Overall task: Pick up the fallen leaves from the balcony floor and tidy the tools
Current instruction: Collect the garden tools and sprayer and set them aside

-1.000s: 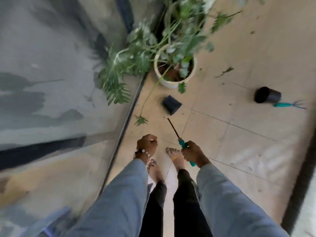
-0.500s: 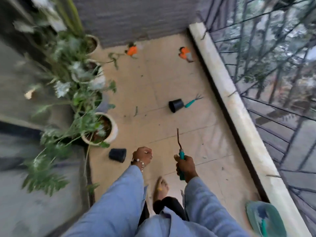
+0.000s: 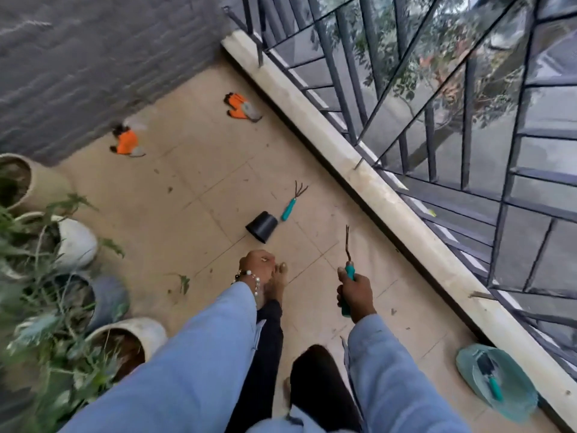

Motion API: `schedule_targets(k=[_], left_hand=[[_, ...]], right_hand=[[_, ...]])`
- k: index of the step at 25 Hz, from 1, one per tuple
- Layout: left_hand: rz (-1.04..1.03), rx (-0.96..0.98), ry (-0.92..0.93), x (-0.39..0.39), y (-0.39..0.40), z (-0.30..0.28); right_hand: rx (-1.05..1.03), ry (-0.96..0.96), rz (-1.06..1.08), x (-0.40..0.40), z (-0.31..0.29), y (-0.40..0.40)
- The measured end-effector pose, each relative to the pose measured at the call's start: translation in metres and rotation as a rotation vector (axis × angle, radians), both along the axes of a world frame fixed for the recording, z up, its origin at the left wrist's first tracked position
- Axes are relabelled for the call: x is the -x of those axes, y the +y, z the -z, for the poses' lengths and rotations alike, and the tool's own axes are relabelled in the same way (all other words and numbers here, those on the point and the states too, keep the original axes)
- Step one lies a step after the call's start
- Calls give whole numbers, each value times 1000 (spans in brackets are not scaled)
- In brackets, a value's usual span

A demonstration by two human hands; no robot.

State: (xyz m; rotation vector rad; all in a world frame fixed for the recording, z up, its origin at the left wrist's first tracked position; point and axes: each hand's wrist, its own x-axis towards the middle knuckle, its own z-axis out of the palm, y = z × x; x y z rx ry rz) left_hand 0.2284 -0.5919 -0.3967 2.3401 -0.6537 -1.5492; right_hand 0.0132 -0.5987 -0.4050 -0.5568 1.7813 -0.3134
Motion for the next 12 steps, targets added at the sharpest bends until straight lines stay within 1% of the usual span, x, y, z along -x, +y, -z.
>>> schedule_targets(k=[2,4,5,6,8,12], left_hand=[[64,-15,-27,-9,-57,20],[207,-34,-83,-10,-130,64],[253,-34,-117,-14,-137,65],[306,-39,-129,-15,-156,82],[405,-73,-135,-10,-206,148],[493,-137,-180,4,-271,324]], right_hand=[[-13,30,-41,-7,19,-47],[-29,34,-70,-10,66,-103],[-13,34,-108,-13,62,-109],[-21,31,-124,-14,75,-124],[-46,45,-107,-13,132,-165],[-84,45,-90,-10,281,-236]])
